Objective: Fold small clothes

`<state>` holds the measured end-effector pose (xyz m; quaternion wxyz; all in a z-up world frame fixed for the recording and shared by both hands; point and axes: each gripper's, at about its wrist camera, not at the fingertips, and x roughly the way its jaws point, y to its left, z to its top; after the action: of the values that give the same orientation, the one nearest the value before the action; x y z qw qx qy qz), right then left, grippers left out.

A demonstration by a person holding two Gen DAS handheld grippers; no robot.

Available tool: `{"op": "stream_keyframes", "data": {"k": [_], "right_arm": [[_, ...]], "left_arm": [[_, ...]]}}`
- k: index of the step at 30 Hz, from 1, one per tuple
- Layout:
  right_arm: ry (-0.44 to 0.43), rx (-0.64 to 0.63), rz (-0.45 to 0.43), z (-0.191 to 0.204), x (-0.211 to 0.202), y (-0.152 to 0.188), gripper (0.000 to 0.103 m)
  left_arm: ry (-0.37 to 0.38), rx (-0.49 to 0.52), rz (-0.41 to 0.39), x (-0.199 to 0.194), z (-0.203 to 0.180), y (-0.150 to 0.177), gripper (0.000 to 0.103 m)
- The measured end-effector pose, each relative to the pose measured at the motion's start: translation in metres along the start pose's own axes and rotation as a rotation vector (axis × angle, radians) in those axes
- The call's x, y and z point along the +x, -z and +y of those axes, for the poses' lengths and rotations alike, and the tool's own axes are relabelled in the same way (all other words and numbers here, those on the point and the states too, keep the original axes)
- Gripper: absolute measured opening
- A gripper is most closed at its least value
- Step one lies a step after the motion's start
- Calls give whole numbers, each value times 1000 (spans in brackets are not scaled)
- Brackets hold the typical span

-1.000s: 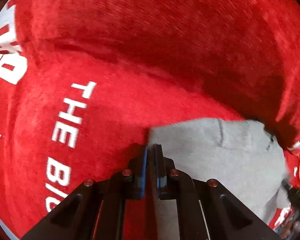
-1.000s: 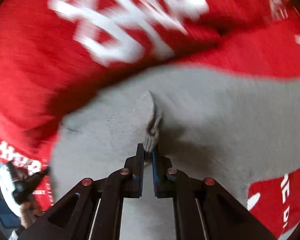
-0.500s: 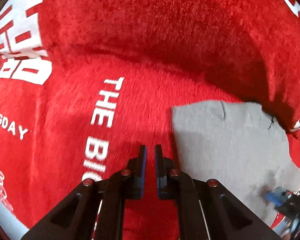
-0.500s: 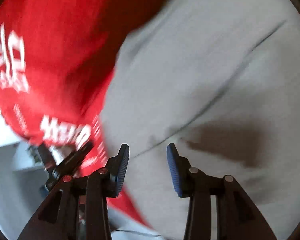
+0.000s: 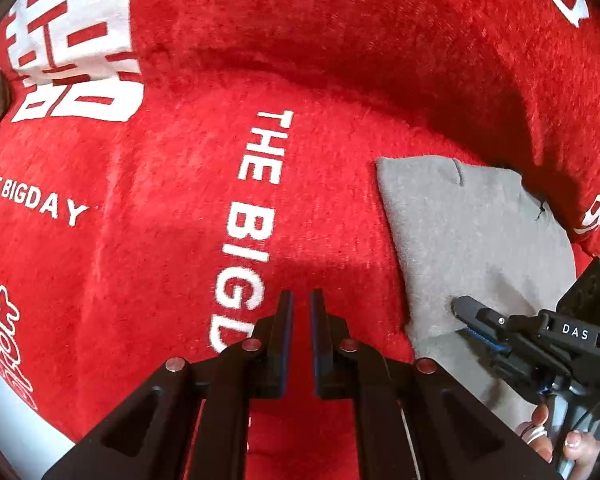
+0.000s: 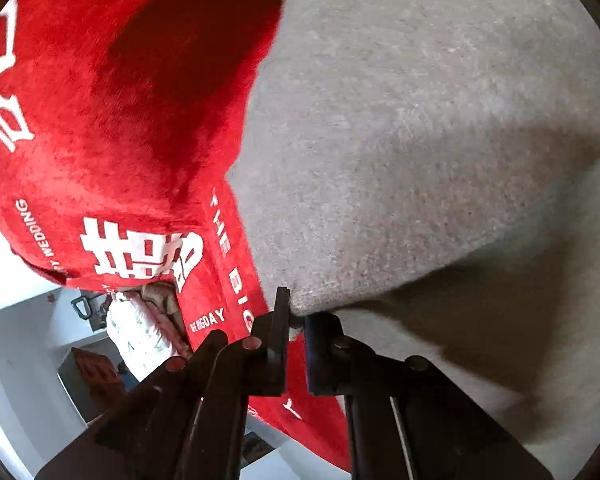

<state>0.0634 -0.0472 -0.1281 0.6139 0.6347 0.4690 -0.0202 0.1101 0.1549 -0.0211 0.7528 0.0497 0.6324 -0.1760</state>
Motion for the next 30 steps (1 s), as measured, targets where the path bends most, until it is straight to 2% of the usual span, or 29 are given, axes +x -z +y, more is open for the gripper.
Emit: {"op": "stream_keyframes", "data": {"k": [3, 5, 8, 9, 10, 12, 13, 14, 16, 20, 21, 23, 24, 27, 30], "right_arm": [[-2, 32, 34, -6, 10, 12, 6], [1, 42, 47, -10, 11, 16, 10], [62, 2, 82, -7, -5, 17, 16], [91, -44, 66, -5, -21, 16, 21], [132, -99, 19, -3, -44, 12, 31], [215, -142, -88, -9, -86, 2, 42], [260, -135, -155, -15, -109, -5, 42], [310, -103, -233, -28, -137, -17, 42], [356, -16, -316, -50, -167, -34, 42], [322, 156, -403, -90, -199, -63, 42], [301, 170, -415, -94, -200, -68, 41], [267, 183, -428, -102, -202, -76, 14], [275, 185, -425, -103, -200, -79, 8], [267, 174, -426, -99, -201, -75, 8], [336, 136, -411, -99, -206, -69, 7]], "left_arm": [[-7, 18, 7, 2, 1, 2, 9], [-10, 30, 21, 5, -2, 4, 9], [-3, 56, 18, 5, -13, 7, 9], [0, 68, 14, 5, -18, 8, 9], [3, 73, 13, 5, -21, 8, 9], [22, 86, 13, 4, -30, 8, 9], [29, 93, 13, 4, -34, 8, 9], [34, 101, 12, 4, -38, 8, 9], [41, 118, 14, 4, -47, 8, 10], [37, 150, 28, 8, -66, 9, 10], [37, 156, 30, 9, -70, 10, 10], [31, 176, 33, 11, -79, 13, 10], [24, 187, 32, 12, -83, 15, 10], [13, 211, 39, 13, -93, 19, 10], [7, 221, 38, 13, -99, 22, 10]]}}
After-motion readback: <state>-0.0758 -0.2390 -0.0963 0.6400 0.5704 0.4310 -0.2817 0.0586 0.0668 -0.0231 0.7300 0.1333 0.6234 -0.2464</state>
